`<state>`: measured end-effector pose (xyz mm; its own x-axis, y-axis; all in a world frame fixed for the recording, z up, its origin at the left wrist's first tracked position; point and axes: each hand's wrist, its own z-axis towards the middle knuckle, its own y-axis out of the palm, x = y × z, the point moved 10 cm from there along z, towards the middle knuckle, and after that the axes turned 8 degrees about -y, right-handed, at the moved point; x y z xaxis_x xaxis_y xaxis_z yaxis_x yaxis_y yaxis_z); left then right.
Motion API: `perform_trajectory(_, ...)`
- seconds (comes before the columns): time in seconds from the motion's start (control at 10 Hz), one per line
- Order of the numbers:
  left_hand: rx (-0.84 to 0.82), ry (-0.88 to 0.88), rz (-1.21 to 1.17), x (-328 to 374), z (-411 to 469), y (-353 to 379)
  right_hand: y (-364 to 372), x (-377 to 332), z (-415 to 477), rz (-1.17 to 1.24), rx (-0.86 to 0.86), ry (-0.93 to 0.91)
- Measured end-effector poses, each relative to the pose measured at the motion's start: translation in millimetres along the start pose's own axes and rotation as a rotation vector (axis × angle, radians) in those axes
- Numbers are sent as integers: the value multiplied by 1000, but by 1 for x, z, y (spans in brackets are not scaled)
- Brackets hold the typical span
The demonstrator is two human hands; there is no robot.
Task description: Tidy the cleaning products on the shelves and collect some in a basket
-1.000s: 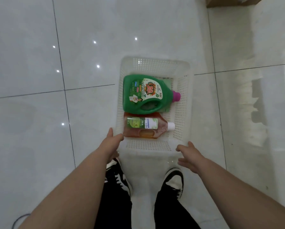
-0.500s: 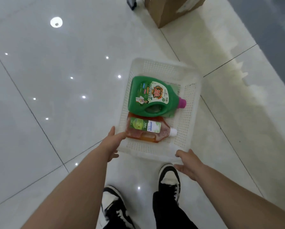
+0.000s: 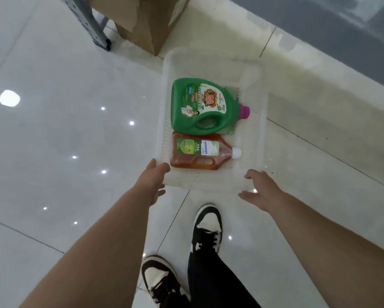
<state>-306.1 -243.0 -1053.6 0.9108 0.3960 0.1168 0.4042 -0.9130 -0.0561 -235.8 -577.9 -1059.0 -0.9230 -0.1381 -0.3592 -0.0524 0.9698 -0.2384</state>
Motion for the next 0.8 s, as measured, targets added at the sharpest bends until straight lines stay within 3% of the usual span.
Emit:
perform_trajectory(0.1, 10, 43, 54, 33, 2, -9, 12, -5, 0, 111, 30, 9)
perform_trajectory(0.2, 17, 100, 84, 70, 6, -14, 23, -30, 5, 13, -10, -120)
perform_trajectory(0.4, -14, 170, 109, 152, 23, -9, 46, -72, 20, 315, 137, -101)
perform_trajectory(0.8, -82, 437, 218, 303, 40, 29, 76, -156, 56, 495, 155, -219)
